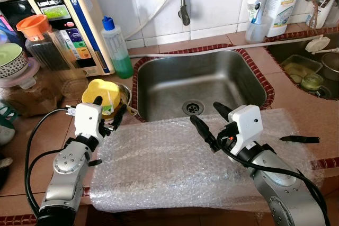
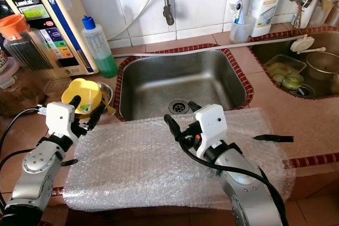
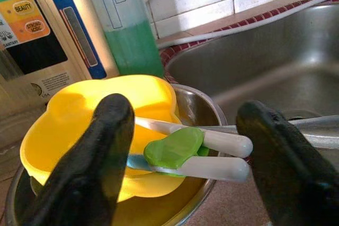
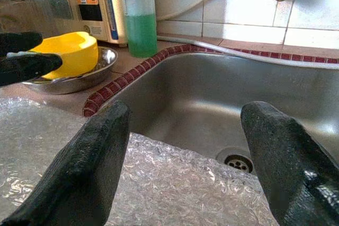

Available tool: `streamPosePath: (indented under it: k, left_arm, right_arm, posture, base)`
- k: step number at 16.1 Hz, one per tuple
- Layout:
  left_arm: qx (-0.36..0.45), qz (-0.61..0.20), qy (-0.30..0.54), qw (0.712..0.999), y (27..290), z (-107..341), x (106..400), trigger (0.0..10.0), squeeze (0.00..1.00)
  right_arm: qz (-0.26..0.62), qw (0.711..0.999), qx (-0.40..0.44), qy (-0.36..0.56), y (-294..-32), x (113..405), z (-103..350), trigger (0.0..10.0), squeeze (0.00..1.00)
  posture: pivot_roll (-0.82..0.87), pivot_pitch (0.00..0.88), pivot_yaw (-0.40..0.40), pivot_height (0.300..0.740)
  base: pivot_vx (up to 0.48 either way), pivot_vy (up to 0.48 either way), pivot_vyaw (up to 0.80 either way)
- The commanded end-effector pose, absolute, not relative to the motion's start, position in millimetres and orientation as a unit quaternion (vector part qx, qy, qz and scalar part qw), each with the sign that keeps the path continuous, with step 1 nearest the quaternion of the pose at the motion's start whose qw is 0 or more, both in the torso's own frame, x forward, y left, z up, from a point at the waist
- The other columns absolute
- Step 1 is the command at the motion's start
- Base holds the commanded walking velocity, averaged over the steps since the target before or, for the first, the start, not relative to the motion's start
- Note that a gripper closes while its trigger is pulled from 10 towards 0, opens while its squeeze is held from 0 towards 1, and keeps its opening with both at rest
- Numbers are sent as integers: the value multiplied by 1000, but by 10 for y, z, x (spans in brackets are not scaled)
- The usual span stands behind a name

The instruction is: Kitchen organization

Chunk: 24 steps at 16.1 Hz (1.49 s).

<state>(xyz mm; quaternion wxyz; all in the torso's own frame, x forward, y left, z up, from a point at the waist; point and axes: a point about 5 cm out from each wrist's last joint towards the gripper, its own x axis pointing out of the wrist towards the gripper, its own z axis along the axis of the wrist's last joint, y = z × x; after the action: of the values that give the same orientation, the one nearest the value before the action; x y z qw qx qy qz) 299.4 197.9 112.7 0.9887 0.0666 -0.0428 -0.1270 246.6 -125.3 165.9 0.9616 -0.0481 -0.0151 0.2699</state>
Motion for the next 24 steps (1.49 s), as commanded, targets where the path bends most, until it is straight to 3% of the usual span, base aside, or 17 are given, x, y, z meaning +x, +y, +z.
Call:
streamPosePath:
  k: [1, 15, 24]
  left_arm:
    - [77, -125, -47, 988, 2029, 1151, 2974, 0, 0]
    - [83, -114, -51, 989, 2070, 1154, 2968, 0, 0]
    - [89, -105, -53, 989, 2100, 1172, 2970, 0, 0]
  right_arm:
    - [280, 959, -44, -25, -1212, 2438, 1715, 10000, 0]
    - [285, 957, -47, -23, -1214, 2448, 1716, 10000, 0]
    - [339, 940, -23, -31, -1129, 2372, 1756, 10000, 0]
  posture:
    - [-323, 94, 157, 740]
    - [-320, 89, 153, 740]
    - [-320, 86, 153, 740]
  base:
    - [0, 0, 0]
    - [0, 0, 0]
    - [0, 0, 0]
